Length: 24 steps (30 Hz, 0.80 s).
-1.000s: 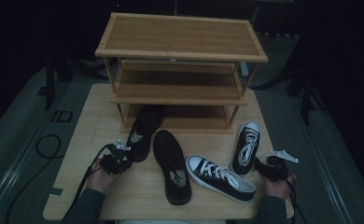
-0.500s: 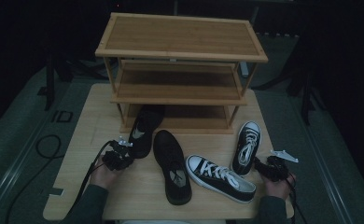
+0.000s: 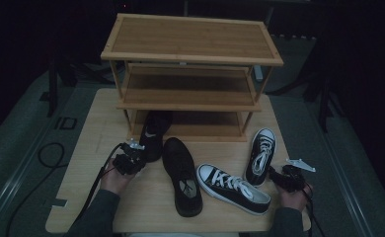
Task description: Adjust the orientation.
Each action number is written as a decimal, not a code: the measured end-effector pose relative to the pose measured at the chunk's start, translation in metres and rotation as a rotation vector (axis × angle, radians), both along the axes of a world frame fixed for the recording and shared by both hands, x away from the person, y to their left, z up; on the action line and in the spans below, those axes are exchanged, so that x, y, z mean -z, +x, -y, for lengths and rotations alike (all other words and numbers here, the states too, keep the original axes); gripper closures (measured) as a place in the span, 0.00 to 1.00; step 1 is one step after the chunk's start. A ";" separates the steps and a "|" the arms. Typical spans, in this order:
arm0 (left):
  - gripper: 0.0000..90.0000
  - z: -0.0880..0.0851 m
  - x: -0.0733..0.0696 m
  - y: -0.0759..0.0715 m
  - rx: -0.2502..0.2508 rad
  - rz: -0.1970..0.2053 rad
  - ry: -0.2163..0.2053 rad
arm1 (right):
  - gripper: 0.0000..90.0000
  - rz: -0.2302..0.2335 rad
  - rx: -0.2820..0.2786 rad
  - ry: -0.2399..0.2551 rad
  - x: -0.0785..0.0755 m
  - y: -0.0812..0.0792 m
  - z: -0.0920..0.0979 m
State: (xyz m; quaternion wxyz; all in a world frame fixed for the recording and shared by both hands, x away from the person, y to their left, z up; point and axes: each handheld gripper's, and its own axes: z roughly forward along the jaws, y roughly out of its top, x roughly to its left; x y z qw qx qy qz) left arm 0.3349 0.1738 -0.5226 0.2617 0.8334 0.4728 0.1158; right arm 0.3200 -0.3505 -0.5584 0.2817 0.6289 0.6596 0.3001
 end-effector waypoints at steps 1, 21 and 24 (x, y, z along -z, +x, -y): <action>0.99 0.001 -0.001 0.000 -0.001 0.002 0.000 | 0.43 0.000 0.000 0.000 0.000 0.000 0.000; 0.99 0.021 0.001 0.036 -0.018 0.044 -0.005 | 0.43 0.000 0.000 0.000 0.000 0.000 0.000; 0.99 0.020 0.001 0.038 -0.021 0.044 -0.002 | 0.43 0.000 0.000 0.000 0.000 0.000 0.000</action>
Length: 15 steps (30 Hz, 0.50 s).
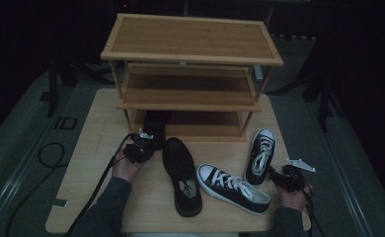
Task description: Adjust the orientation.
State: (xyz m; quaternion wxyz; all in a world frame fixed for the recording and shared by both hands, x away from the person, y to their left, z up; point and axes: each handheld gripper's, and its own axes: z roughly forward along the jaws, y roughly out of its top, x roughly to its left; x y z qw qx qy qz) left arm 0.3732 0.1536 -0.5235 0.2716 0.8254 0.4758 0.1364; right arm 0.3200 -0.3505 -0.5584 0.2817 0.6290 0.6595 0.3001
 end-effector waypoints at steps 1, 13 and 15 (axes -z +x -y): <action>0.99 0.001 0.000 0.001 0.001 0.004 0.010 | 0.43 0.000 0.000 0.001 0.000 0.000 0.000; 0.98 0.007 0.001 0.018 0.020 0.018 -0.008 | 0.43 0.000 0.000 0.000 0.000 0.000 0.000; 0.98 0.008 0.002 0.019 0.019 0.023 -0.011 | 0.43 0.000 0.000 0.000 0.000 0.000 0.000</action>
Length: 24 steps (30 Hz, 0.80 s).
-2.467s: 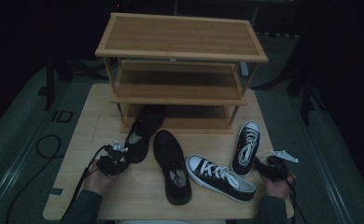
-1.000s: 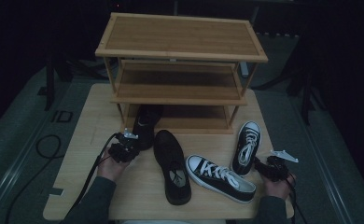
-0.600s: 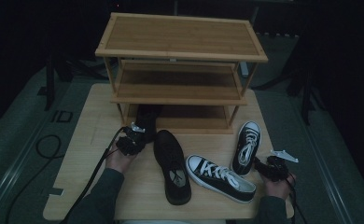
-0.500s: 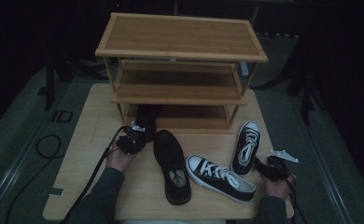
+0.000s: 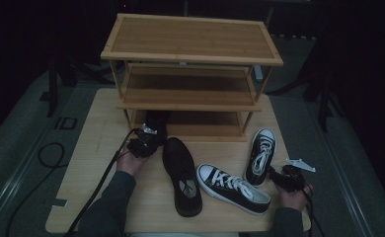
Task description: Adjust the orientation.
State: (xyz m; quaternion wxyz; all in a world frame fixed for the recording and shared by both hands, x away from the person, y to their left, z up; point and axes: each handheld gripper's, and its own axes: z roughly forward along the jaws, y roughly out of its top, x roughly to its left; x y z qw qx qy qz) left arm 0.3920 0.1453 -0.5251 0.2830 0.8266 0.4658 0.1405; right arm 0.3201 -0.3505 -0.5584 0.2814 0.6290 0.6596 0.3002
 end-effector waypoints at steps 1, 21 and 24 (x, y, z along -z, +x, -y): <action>0.97 0.000 0.000 0.000 0.000 0.000 -0.001 | 0.43 0.000 0.000 0.000 0.000 0.000 0.000; 0.66 -0.001 -0.049 -0.041 0.067 0.067 -0.043 | 0.43 0.000 0.000 0.001 0.000 0.000 0.000; 0.64 -0.001 -0.053 -0.046 0.081 0.071 -0.054 | 0.43 0.000 0.000 0.001 0.000 0.000 0.000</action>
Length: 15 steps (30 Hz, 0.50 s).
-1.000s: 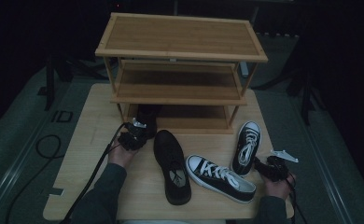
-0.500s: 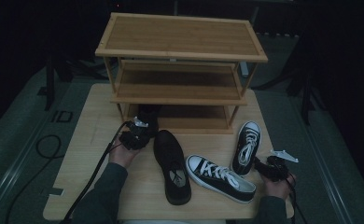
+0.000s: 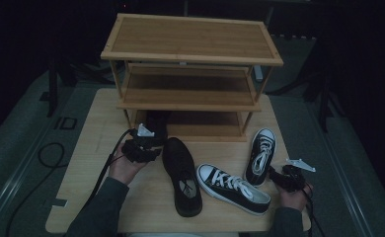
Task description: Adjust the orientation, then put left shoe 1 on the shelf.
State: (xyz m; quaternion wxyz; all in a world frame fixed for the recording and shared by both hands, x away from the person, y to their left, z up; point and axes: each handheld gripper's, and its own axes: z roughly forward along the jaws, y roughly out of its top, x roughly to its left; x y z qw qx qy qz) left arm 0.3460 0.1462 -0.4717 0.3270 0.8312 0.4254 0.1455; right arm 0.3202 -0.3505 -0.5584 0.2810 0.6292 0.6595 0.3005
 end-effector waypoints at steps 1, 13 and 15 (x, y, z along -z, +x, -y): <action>0.63 0.000 -0.002 -0.001 0.005 0.002 -0.004 | 0.43 0.000 0.000 0.000 0.000 0.000 0.000; 0.61 -0.001 -0.017 -0.016 0.023 0.009 -0.096 | 0.43 0.000 0.000 -0.001 0.000 0.000 0.000; 0.61 0.001 -0.019 -0.019 0.025 -0.001 -0.100 | 0.43 -0.001 0.000 0.000 0.000 0.000 0.000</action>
